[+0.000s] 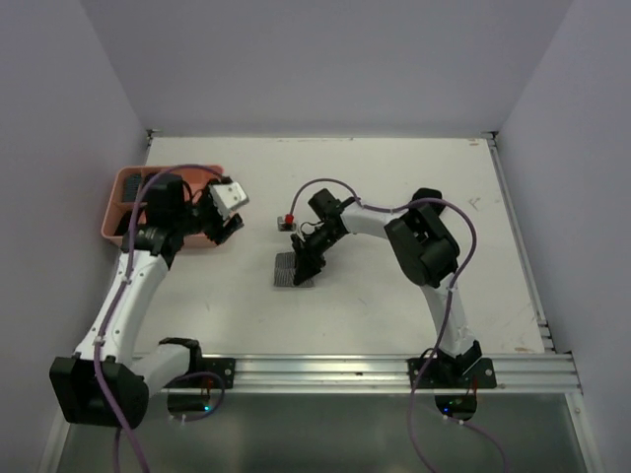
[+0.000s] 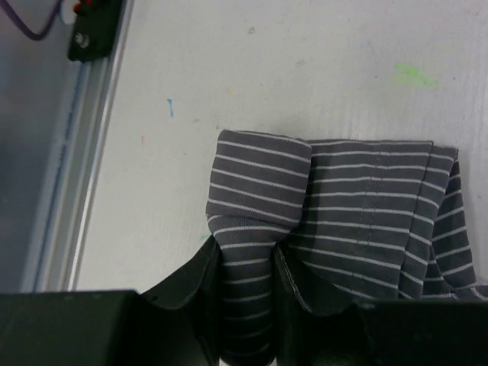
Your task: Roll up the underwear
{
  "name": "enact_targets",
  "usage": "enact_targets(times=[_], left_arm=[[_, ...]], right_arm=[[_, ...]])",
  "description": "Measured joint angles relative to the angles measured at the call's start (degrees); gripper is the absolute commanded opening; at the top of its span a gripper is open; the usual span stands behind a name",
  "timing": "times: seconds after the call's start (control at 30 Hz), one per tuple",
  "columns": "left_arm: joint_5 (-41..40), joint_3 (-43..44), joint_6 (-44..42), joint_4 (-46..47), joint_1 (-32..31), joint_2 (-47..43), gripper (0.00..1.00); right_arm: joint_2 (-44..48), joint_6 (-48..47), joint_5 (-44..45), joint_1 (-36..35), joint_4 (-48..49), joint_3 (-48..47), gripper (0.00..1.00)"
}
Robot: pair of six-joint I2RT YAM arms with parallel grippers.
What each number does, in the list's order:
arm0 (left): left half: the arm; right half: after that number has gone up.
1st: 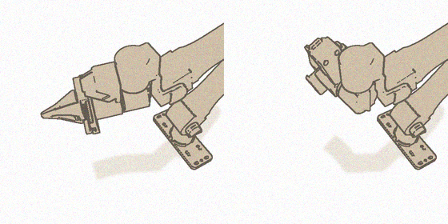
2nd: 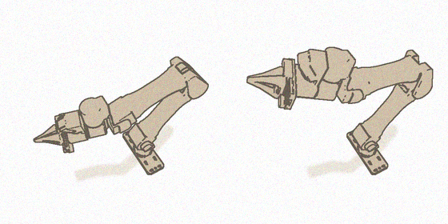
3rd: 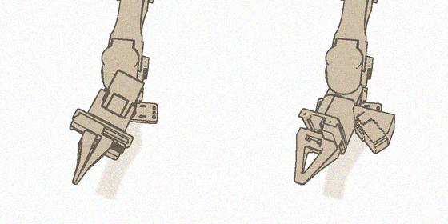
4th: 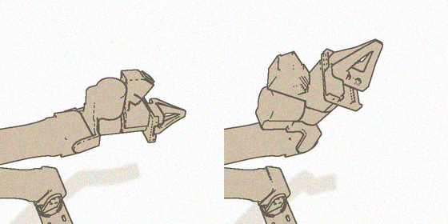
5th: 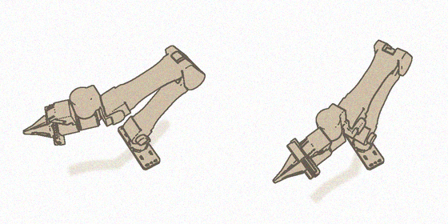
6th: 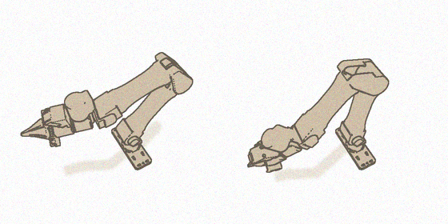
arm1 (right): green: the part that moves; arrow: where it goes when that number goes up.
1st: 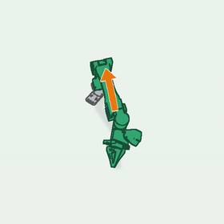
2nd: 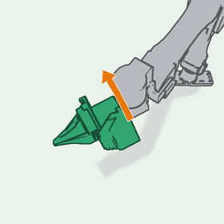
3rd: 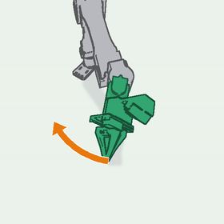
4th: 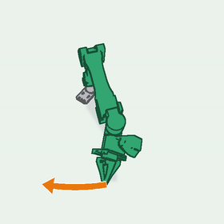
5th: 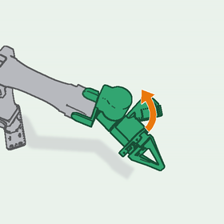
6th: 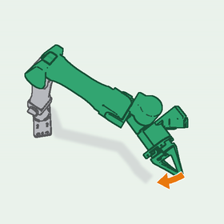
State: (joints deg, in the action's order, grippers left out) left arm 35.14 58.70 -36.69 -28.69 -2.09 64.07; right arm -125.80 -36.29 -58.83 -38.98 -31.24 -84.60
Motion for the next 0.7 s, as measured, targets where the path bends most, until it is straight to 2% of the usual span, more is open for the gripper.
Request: enact_targets(times=[0.23,0.37,0.5,0.7], left_arm=[[-4.9,-20.1,-9.5,1.0,-19.2,-6.9,0.67],[-7.6,-25.8,-11.8,2.6,-28.0,-7.0,0.67],[-10.5,-26.7,-12.8,7.0,-32.5,-3.7,0.67],[-14.3,-26.7,-14.1,13.2,-34.3,2.3,0.67]], right_arm=[[-6.9,4.1,-10.2,2.8,-4.4,-5.2,0.0],[-8.7,5.3,-12.3,3.0,-5.9,-6.7,0.0],[-9.5,5.7,-13.2,3.0,-6.8,-7.4,0.0],[-9.8,5.7,-13.9,3.0,-7.4,-7.5,0.0]])
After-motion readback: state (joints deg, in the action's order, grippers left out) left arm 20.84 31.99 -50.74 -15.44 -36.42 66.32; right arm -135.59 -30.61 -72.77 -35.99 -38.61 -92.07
